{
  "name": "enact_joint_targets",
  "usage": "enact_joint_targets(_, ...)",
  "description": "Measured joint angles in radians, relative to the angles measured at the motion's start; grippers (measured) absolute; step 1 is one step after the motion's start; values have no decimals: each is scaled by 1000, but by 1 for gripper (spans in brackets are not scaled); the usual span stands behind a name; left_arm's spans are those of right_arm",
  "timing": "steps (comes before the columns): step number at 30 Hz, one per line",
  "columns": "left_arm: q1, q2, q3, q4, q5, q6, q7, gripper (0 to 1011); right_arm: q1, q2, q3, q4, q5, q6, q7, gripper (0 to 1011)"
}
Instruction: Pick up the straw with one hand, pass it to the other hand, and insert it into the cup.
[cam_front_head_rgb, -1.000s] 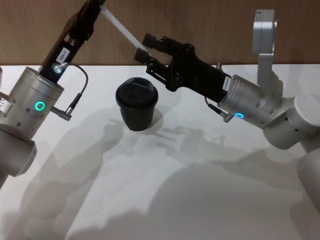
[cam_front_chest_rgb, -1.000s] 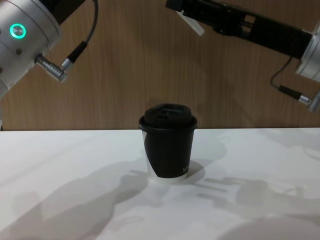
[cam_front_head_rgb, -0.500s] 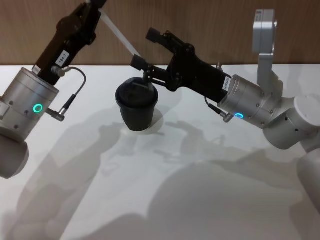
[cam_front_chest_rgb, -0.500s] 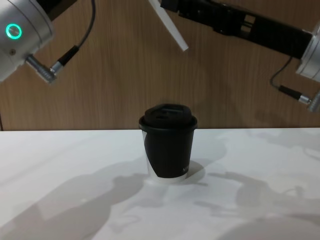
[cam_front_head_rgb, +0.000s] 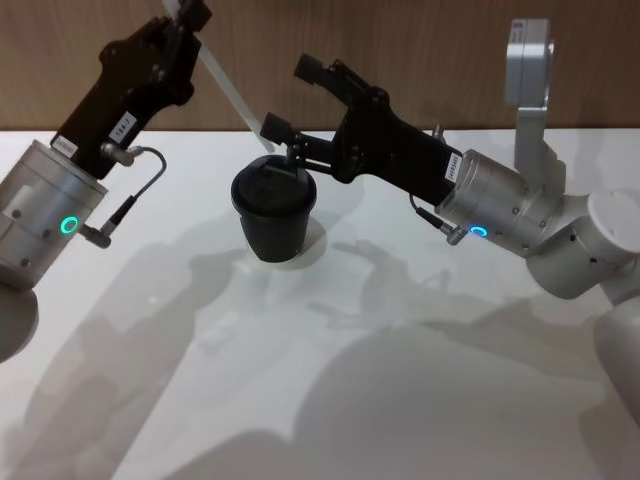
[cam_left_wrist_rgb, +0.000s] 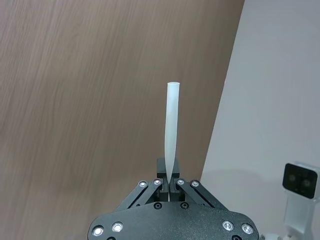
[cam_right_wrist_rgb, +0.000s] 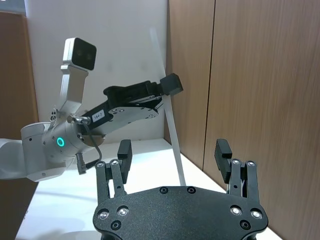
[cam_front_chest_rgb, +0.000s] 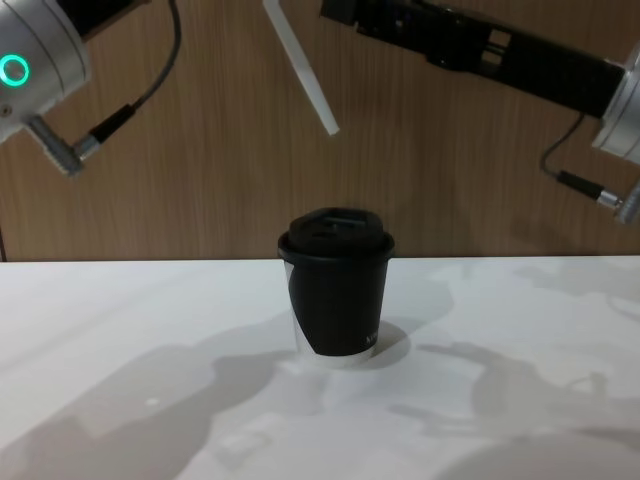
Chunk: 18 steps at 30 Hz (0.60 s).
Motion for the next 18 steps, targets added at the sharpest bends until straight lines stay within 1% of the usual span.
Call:
enact_joint_targets(8,5,7,2,4,30,9,18,13,0,0,0,0,0,0,0,1001)
enact_joint_targets(18,1,5,9,37,59,24,24,13,0,0,0,0,0,0,0,1001)
